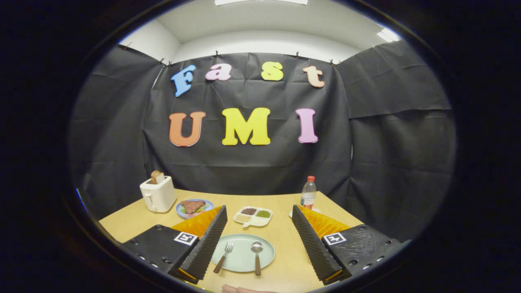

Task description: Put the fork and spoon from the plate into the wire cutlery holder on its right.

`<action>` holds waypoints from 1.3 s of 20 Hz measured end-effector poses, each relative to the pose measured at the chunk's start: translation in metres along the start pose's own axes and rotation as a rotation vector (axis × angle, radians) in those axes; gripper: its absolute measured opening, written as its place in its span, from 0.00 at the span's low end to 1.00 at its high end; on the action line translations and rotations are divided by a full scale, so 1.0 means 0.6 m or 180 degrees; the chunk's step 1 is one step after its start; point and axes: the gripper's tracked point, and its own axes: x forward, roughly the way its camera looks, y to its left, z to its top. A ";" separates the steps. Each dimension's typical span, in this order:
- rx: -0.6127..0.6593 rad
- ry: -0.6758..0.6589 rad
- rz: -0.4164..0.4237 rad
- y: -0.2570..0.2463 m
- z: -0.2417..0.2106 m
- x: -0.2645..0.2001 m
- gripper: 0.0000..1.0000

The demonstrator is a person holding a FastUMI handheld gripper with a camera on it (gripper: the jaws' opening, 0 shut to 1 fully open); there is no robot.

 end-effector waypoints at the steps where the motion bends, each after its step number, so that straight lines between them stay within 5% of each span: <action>1: -0.0011 0.0072 -0.0002 0.001 -0.013 0.009 0.96; 20: -0.0090 0.2144 0.0198 0.031 -0.326 0.171 0.95; 26: -0.0025 0.2541 0.0114 0.029 -0.386 0.184 0.64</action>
